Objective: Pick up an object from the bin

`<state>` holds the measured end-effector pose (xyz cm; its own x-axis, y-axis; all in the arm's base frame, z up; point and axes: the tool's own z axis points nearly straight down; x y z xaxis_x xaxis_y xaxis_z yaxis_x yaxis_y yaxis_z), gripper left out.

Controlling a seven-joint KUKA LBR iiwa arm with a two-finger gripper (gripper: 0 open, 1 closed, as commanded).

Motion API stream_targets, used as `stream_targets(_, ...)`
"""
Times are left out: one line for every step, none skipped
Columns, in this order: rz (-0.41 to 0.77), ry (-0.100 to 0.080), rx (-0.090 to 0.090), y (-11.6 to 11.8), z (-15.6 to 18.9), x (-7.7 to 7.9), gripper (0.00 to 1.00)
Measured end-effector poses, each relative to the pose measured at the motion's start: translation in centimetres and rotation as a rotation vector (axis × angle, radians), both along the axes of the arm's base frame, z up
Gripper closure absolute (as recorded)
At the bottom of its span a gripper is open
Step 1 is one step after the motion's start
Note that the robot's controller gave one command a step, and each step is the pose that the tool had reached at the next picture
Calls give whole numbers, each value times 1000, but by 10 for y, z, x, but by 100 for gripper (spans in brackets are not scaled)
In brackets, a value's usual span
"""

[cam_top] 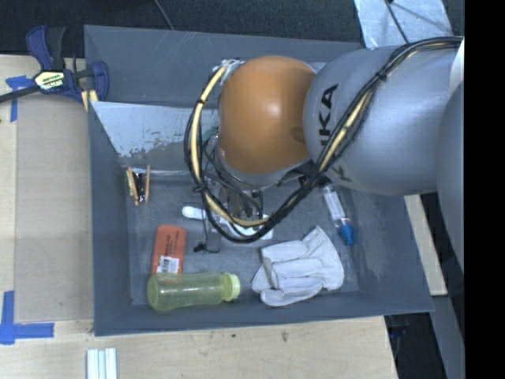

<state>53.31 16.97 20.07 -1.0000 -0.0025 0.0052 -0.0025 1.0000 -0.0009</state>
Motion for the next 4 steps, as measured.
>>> stream_targets(-2,-8,2,-1,4,2,0)
stream_targets(50,-12,3,-16,-25,21,0)
stream_targets(54,-10,2,-34,-59,45,0)
stream_targets(-43,-6,1,-58,-71,41,0)
